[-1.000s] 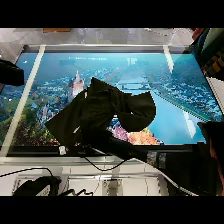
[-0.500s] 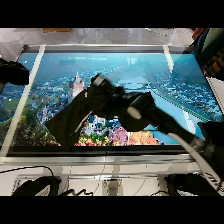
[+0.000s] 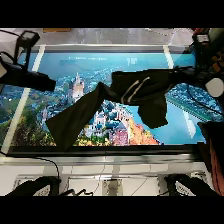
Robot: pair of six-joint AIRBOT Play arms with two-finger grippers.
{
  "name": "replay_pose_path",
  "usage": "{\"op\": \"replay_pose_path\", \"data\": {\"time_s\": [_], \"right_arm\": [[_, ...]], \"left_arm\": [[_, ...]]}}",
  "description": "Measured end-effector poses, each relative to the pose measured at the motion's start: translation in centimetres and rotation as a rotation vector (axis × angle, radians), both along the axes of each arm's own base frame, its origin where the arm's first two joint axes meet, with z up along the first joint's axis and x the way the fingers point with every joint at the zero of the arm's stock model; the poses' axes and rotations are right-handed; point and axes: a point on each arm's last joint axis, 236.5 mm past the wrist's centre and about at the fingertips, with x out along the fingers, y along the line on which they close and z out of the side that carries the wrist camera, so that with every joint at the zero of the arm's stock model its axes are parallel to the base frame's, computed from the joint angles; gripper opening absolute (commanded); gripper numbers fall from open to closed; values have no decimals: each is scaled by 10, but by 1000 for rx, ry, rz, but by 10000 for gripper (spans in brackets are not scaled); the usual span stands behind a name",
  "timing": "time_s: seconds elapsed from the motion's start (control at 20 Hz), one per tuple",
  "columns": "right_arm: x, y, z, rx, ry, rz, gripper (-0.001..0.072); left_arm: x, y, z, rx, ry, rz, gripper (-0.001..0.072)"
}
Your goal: Fold the clothes and pants, and hang the long-sleeved shirts on hangers.
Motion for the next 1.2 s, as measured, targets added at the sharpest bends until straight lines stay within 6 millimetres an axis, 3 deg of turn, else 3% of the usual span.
{"op": "replay_pose_path", "data": {"time_s": [0.15,0.25,0.45,0.55,0.6,0.65,0.7,0.75,0.8,0.85,0.9,0.95,1.1,1.15,1.2], "right_arm": [[-8,-30,-2,39,24,-83,34],[-11,-37,-4,58,34,-107,34],[-13,-44,-4,69,39,-127,33],[-13,-45,-5,71,41,-132,34],[-14,-45,-5,73,41,-132,34],[-14,-46,-5,73,42,-133,33],[-14,-46,-5,73,42,-134,33],[-14,-46,-5,73,42,-134,33],[-14,-46,-5,73,42,-134,33],[-14,-46,-5,73,42,-134,33],[-14,-46,-5,73,42,-134,34],[-14,-46,-5,73,42,-134,34],[-14,-46,-5,73,43,-134,34],[-14,-46,-5,73,43,-134,33],[-14,-46,-5,72,42,-134,34]], "left_arm": [[-31,2,-39,-84,112,22,17],[-60,13,-64,-133,175,68,17],[-119,53,-124,-207,300,266,16],[-139,66,-149,-248,363,369,18],[-145,68,-160,-265,392,401,19],[-150,69,-168,-279,420,424,110],[-154,70,-178,-289,454,440,341],[-157,71,-187,-298,492,452,392],[-160,70,-196,-306,532,459,392],[-163,70,-205,-311,576,459,331],[-167,69,-214,-307,616,436,179],[-170,69,-222,-302,651,403,149],[-182,73,-241,-307,750,317,152],[-186,78,-245,-320,771,317,186],[-187,83,-248,-342,778,333,341]]}}
